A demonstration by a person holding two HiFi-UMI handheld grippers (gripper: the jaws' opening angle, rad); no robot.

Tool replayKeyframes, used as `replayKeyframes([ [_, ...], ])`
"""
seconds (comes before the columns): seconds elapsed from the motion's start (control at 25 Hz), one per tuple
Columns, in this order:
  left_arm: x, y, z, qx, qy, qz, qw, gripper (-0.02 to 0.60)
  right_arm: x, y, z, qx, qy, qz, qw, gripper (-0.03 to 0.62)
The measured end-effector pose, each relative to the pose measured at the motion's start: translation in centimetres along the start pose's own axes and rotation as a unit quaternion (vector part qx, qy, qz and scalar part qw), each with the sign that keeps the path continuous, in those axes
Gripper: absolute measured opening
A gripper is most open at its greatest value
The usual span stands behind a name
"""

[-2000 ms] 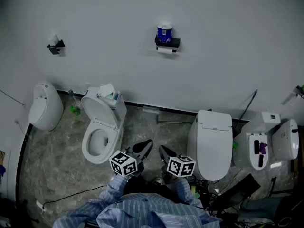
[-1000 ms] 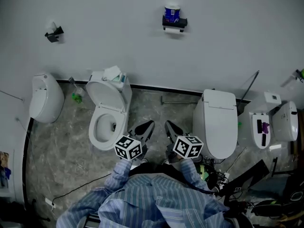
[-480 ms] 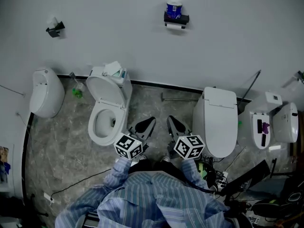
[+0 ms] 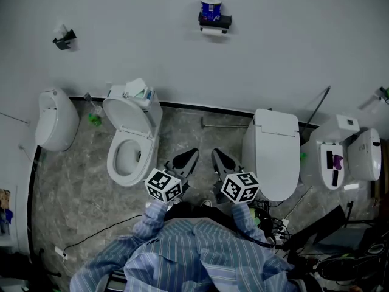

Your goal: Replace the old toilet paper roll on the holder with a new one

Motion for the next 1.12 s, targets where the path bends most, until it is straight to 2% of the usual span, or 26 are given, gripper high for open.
replayKeyframes([
  [0.32, 3.1, -2.2, -2.1, -0.006, 0.014, -0.004, 0.9999, 0.005, -1.3, -3.9, -0.4, 0.009, 0.015, 0.002, 1.0, 0.006],
  [0.56, 4.0, -1.3, -2.4, -0.007, 0.024, 0.003, 0.9997, 0.006, -0.1, -4.6, -0.7, 0.018, 0.022, 0.014, 0.999, 0.005],
  [0.88, 7.0, 3.1, -1.9, -0.016, 0.036, -0.007, 0.9992, 0.006, 4.4, -6.8, 0.4, 0.026, 0.031, 0.005, 0.999, 0.006],
  [1.12, 11.0, 10.0, -0.1, -0.019, 0.045, -0.016, 0.9987, 0.006, 11.5, -8.9, 3.8, 0.03, 0.028, 0.0, 0.999, 0.006],
])
Point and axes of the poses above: the fingertips, and each gripper's own axes: x forward along the fingers, y to its left, z out of its top, the point moved 2 cm from there along -x, backward along the fingers, and after that the axes turned 2 degrees about -x, right-handed, at the moved point
